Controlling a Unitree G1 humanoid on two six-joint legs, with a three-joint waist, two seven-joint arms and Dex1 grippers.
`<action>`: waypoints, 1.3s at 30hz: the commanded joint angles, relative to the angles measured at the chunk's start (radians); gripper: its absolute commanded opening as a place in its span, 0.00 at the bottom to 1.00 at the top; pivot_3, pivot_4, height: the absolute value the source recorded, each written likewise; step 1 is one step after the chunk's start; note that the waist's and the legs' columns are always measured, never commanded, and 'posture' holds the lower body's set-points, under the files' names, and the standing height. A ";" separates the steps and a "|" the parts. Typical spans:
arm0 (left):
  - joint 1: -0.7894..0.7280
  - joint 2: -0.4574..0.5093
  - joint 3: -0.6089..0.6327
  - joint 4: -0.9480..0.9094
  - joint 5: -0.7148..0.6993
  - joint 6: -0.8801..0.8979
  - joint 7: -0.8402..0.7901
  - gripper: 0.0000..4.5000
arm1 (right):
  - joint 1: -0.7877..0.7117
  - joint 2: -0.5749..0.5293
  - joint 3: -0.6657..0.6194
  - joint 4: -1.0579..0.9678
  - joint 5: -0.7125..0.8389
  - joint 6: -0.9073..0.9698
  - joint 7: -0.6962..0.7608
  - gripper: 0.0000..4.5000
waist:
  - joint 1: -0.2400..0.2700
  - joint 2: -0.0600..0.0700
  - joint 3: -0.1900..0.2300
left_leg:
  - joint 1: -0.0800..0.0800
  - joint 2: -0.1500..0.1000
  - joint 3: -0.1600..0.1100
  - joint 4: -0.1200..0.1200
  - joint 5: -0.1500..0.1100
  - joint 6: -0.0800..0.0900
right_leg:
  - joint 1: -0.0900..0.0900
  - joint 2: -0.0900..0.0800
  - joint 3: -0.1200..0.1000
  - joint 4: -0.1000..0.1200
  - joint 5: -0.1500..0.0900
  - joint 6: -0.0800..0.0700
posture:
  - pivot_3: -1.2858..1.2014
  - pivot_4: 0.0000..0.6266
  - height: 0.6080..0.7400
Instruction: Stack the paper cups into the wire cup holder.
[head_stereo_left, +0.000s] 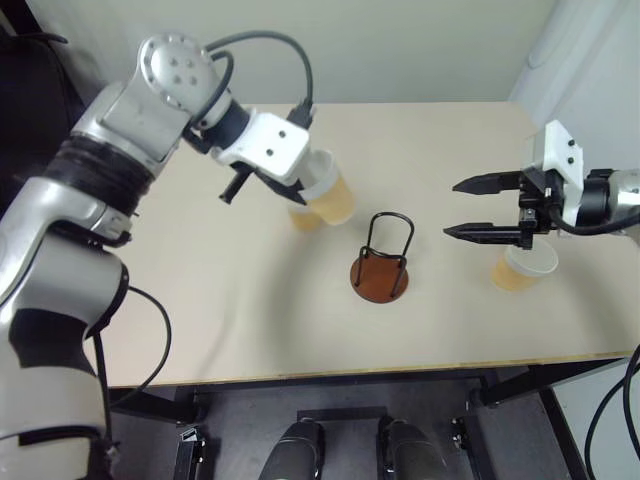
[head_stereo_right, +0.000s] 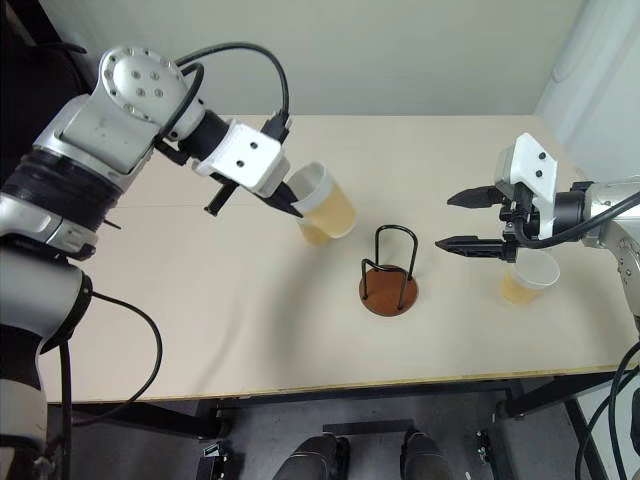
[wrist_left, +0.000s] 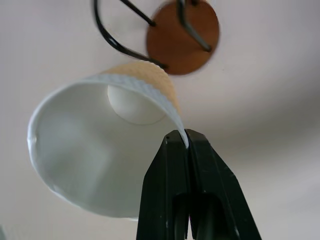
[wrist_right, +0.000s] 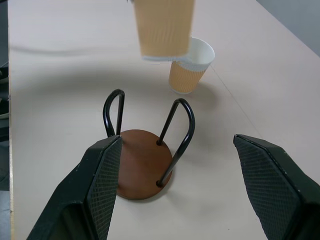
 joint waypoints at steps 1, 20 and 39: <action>-0.079 -0.013 -0.038 0.019 -0.068 -0.013 -0.028 0.00 | -0.013 -0.008 -0.024 -0.014 0.001 -0.010 0.002 0.80 | 0.000 0.000 0.000 | 0.000 0.000 0.000 0.000 0.000 0.000 | 0.000 0.000 0.000 0.000 0.000 0.000 | 0.52 0.24 1.00; -0.188 -0.057 -0.232 -0.037 -0.199 -0.064 -0.028 0.00 | -0.029 -0.039 -0.059 -0.062 0.068 0.032 0.045 0.80 | 0.007 0.000 0.000 | -0.001 -0.001 0.002 0.004 -0.002 0.002 | 0.002 -0.001 0.000 0.000 -0.002 0.004 | 0.52 0.24 1.00; -0.188 -0.206 -0.222 0.125 -0.055 -0.242 -0.028 0.00 | -0.026 -0.099 -0.072 -0.088 0.094 0.094 0.057 0.80 | 0.010 0.000 0.001 | -0.001 -0.001 0.004 0.006 -0.003 0.004 | 0.003 -0.001 0.000 0.000 -0.003 0.007 | 0.52 0.24 1.00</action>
